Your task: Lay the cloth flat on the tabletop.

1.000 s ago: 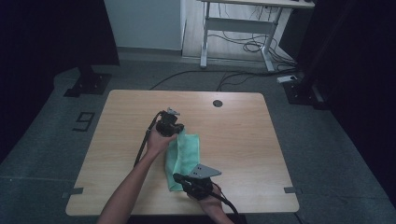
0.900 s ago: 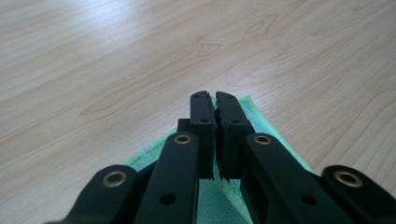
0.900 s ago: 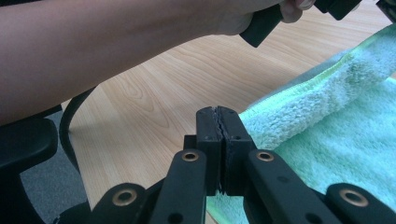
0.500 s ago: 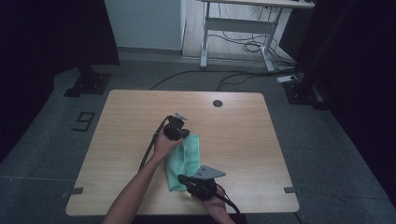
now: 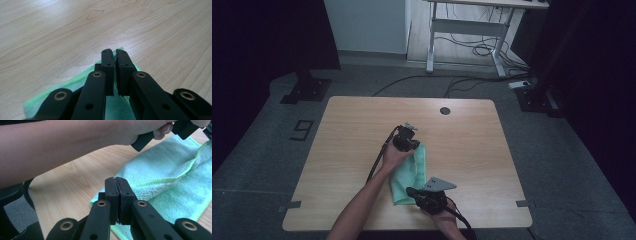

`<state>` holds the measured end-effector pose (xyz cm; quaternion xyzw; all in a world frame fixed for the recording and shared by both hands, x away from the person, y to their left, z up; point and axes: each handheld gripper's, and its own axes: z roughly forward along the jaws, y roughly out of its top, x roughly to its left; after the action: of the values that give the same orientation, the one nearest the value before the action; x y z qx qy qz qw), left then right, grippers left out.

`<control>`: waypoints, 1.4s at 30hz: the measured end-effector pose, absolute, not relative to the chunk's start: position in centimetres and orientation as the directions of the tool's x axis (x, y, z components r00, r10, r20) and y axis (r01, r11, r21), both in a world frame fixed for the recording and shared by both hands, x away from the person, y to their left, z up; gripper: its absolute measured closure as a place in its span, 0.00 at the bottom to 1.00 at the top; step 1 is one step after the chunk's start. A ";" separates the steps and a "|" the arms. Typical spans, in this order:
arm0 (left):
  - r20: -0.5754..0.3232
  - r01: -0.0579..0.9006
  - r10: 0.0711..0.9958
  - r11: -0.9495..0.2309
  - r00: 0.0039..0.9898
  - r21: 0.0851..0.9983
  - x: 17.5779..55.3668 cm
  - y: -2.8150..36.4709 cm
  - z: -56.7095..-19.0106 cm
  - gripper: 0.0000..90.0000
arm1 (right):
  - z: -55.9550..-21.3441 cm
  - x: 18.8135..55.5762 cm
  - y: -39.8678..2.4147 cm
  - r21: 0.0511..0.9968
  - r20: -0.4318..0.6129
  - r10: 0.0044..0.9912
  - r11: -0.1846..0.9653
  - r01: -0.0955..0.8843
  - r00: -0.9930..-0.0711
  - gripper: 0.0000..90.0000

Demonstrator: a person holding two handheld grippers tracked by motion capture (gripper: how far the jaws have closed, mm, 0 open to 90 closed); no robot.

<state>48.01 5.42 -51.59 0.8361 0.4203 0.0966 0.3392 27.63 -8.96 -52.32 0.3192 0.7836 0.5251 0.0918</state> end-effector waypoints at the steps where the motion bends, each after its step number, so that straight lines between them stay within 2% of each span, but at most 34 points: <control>1: -0.124 0.639 0.768 -0.418 0.628 0.646 48.0 5.4 -51.7 0.95 | -52.4 27.7 -9.1 0.879 0.197 0.599 0.243 0.411 -0.776 0.98; 39: -0.131 0.635 0.760 -0.420 0.636 0.649 48.2 3.8 -52.6 0.92 | -54.2 28.1 -10.3 0.847 0.211 0.627 0.265 0.460 -0.750 0.98; 42: -0.131 0.634 0.759 -0.421 0.638 0.648 48.3 3.8 -52.7 0.89 | -54.4 28.1 -10.4 0.843 0.213 0.632 0.266 0.467 -0.745 0.98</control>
<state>48.28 3.81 -52.74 0.8380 0.4157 0.0914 0.3415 28.13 -10.44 -54.44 0.3473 0.7913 0.4963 0.0834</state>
